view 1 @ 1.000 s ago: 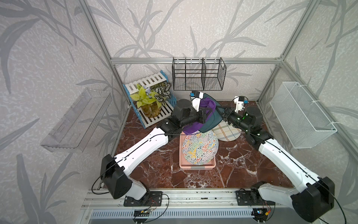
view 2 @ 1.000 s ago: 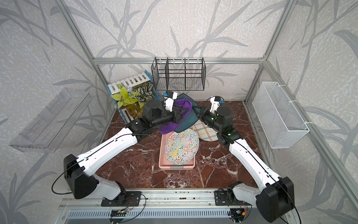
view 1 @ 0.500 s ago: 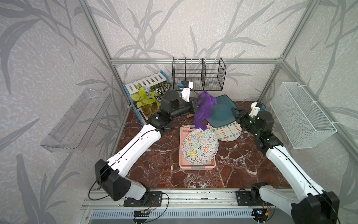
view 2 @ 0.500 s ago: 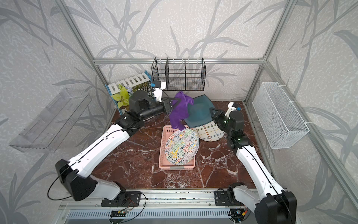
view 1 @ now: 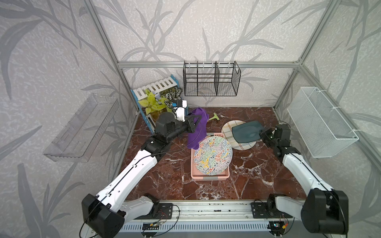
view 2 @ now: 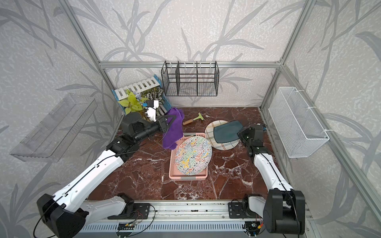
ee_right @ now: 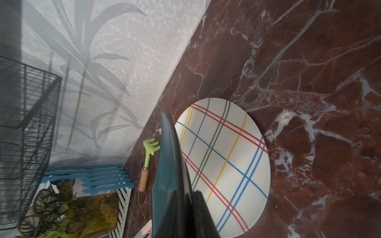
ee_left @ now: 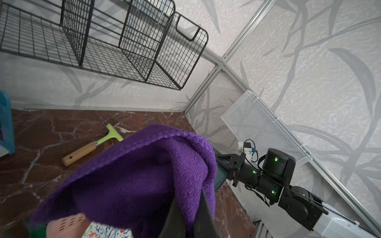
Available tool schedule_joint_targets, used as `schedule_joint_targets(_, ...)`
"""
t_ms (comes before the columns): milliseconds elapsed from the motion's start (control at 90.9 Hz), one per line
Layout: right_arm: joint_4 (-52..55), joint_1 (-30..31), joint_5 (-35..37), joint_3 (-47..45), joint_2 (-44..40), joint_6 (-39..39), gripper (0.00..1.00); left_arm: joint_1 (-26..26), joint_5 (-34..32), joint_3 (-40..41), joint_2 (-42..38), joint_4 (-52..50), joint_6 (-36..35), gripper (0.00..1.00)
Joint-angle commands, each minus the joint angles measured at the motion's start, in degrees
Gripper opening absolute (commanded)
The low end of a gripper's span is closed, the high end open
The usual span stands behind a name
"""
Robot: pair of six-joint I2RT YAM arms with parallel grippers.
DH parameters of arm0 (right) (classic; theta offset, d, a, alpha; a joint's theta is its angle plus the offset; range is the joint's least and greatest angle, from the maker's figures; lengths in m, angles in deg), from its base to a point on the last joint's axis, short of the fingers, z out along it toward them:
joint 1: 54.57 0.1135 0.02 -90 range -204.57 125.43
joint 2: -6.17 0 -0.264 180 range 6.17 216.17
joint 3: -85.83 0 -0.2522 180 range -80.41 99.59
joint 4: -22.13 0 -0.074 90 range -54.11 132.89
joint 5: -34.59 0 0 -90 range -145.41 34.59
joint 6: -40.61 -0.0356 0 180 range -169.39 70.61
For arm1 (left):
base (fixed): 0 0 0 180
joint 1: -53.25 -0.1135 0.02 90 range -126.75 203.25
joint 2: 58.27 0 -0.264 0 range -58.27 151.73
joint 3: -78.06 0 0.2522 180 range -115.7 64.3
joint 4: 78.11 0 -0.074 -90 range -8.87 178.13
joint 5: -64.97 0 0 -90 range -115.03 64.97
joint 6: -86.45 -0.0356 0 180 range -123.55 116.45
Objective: Wipe the wet plate dry
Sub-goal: Place the plate on the plate.
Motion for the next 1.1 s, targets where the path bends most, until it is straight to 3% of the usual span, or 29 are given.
schedule_joint_targets(0, -10.8, 0.1, 0.4, 2.5, 4.0, 2.5, 0.00, -0.1, 0.1, -0.2, -2.2, 1.4, 0.2, 0.00)
schedule_joint_targets(275, -23.1, 0.4, -3.7, 5.7, 20.7, 3.2, 0.00, -0.2, -0.9, 1.0, -3.0, 0.6, -0.2, 0.00)
schedule_joint_targets(484, -22.0, 1.8, -2.9, 6.9, 28.1, 4.3, 0.00, -0.4, -2.0, 2.7, -3.9, 0.2, 0.0, 0.00)
schedule_joint_targets(616, -18.2, 1.9, -2.5, 6.5, 29.8, 6.8, 0.23, -0.5, -6.2, 4.4, -5.4, -3.0, -1.2, 0.00)
schedule_joint_targets(759, -13.2, 1.9, -1.2, 6.0, 27.4, 11.4, 0.44, -0.7, -12.1, 6.9, -6.6, -8.1, -2.1, 0.00)
schedule_joint_targets(891, -4.8, 1.9, 2.2, 6.9, 18.9, 17.6, 0.67, -1.1, -16.5, 9.8, -7.8, -11.0, -2.8, 0.00)
schedule_joint_targets(979, 2.1, 1.9, 3.1, 7.8, 11.9, 20.7, 0.70, -1.1, -19.2, 11.4, -7.8, -13.2, -4.1, 0.00)
schedule_joint_targets(1089, 11.0, 2.7, -3.1, 9.0, 4.0, 22.4, 0.65, -1.2, -21.3, 14.2, -6.6, -14.6, -5.3, 0.00)
